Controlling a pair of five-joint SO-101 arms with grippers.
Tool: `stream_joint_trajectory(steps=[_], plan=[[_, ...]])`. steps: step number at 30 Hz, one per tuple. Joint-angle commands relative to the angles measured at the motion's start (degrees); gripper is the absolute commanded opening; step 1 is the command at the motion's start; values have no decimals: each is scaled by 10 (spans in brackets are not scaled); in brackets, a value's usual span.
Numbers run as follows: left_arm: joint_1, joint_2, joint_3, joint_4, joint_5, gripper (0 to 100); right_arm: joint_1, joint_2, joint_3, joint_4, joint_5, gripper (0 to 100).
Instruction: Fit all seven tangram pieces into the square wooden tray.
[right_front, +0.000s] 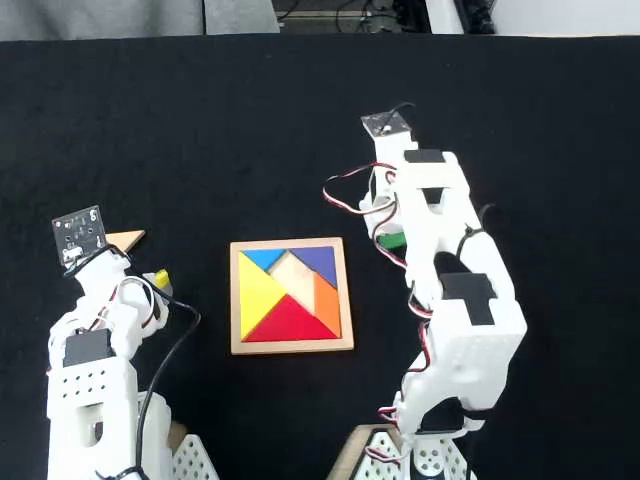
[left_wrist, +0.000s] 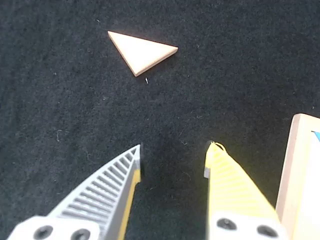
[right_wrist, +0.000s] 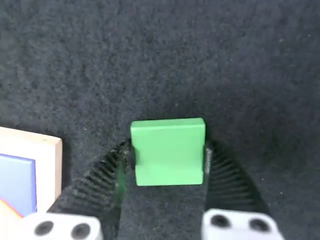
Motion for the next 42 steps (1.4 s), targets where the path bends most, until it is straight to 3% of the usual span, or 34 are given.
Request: stream_joint_trajectory(steps=[1,7,19,25,33,39,42], plan=[[6,-8,-10,3,3,215,4,-8,-33,6,4,131],[6,-8,-5,-2,2,215,-29,-93,-60,83,4,131],[3,-8,-5,-2,2,215,-226,-281,-66,193,0,134],[3,-8,-5,-2,2,215,-280,-259,-44,200,5,134],[1,-8,-5,-2,2,215,-326,-137,-22,128,0,135],[1,-8,-5,-2,2,215,-325,-70,-34,117,-14,137],[3,-8,-5,-2,2,215,-325,-60,-36,113,-33,186]])
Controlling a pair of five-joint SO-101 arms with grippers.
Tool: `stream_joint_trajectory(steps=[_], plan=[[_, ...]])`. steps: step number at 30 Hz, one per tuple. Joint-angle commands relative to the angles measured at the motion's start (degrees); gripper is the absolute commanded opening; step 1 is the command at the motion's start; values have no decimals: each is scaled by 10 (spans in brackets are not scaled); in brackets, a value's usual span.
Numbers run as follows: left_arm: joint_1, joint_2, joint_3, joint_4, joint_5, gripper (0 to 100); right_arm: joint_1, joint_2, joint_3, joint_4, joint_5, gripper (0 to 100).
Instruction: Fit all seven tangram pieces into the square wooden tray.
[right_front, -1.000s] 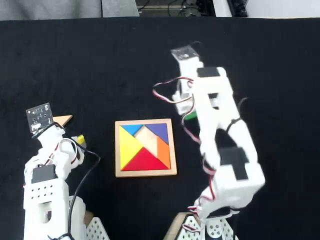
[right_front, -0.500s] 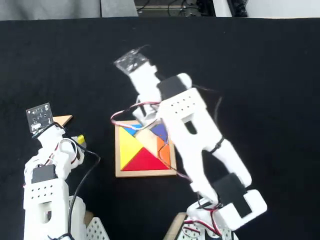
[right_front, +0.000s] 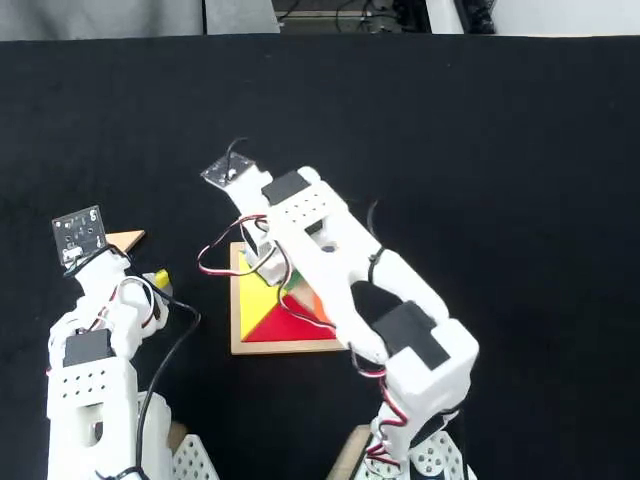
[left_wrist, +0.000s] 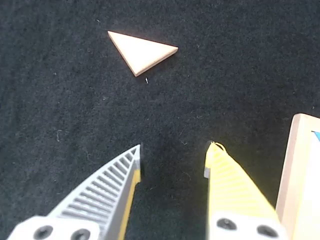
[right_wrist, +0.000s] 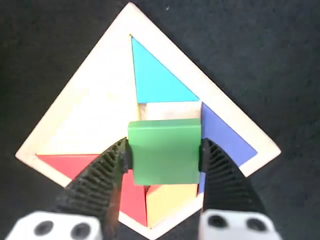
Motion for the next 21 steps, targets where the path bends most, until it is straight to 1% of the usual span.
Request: stream_joint_trajectory(steps=[1,3,12,17,19,21], plan=[[3,-8,-5,-2,2,215,-7,-3,-16,-7,-16,202],[3,-8,-5,-2,2,215,-7,-3,-15,-8,-16,221],[4,-8,-5,-2,2,215,-9,-1,-13,-8,-15,227],[3,-8,-4,-2,2,215,11,-12,-15,10,-12,221],[2,-8,-4,-2,2,215,16,-25,-12,36,-12,185],[2,-8,-4,-2,2,215,22,-39,-3,52,-11,98]])
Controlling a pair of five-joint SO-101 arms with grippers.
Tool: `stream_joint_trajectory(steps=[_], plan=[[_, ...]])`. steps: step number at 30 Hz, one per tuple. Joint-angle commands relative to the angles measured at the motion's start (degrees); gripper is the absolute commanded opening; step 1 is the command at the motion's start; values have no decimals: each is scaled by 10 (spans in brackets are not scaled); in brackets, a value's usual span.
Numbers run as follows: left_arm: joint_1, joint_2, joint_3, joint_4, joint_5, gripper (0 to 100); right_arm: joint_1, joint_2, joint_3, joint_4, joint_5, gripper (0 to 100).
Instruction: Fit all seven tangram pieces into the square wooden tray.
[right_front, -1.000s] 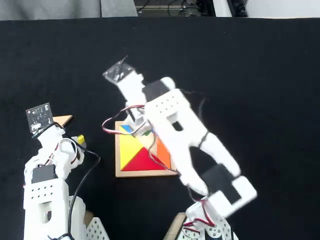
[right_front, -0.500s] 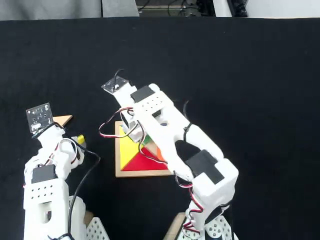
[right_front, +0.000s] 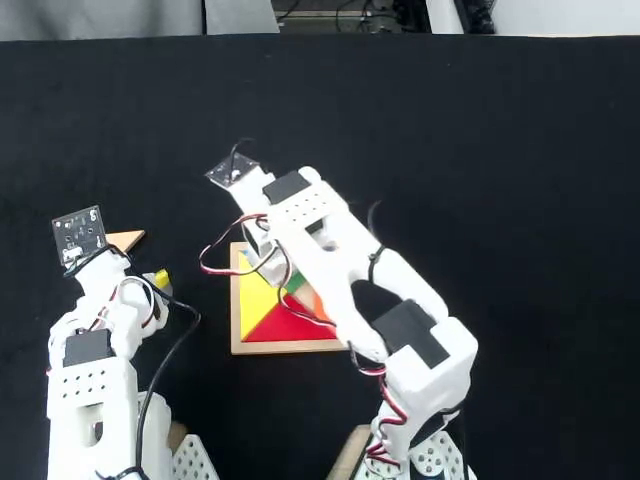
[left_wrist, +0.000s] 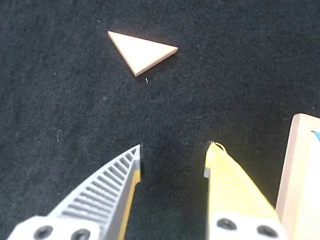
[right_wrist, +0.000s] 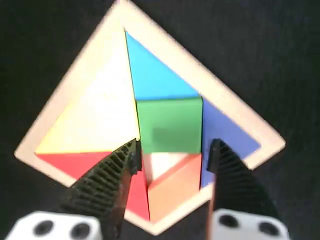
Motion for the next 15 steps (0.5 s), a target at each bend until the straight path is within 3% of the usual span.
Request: stream_joint_trajectory(steps=[1,2,15], plan=[[3,-8,-4,-2,2,215,15,-47,5,23,-1,47],[5,-8,-4,-2,2,215,15,-51,11,22,1,6],[5,-8,-3,-2,2,215,72,-57,80,-51,19,11]])
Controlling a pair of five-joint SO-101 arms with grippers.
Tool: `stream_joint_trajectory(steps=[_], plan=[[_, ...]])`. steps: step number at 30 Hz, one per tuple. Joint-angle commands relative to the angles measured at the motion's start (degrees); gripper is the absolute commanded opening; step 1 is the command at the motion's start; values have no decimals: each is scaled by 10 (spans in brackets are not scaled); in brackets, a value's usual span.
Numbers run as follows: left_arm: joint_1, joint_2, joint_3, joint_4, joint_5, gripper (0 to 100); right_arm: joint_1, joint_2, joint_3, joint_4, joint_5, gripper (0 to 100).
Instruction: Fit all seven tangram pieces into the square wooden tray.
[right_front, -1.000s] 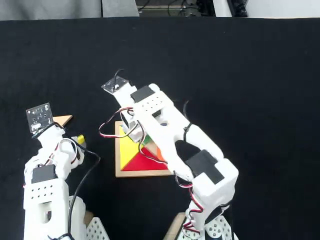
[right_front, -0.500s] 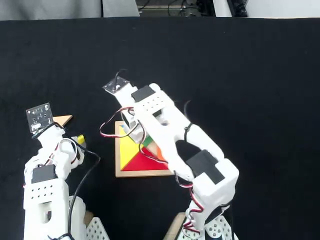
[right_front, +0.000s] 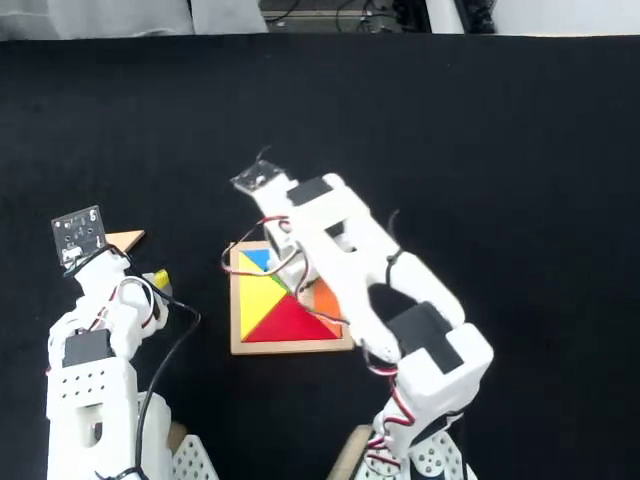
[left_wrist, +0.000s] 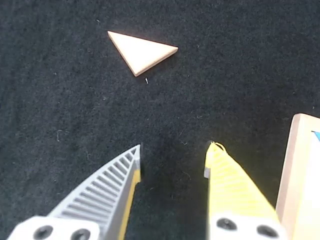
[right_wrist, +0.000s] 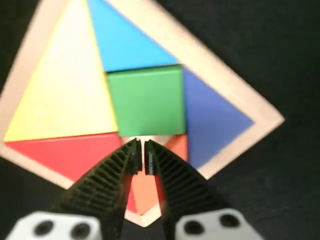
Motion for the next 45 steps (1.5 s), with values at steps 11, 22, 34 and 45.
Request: stream_joint_trajectory(steps=[11,22,34,45], plan=[[6,-8,-3,-2,2,215,21,-28,7,-26,24,11],[6,-8,-3,-2,2,215,20,-3,16,-47,21,11],[6,-8,-3,-2,2,215,4,21,-14,-39,20,11],[-58,-8,-36,3,4,209,6,-223,34,15,20,11]])
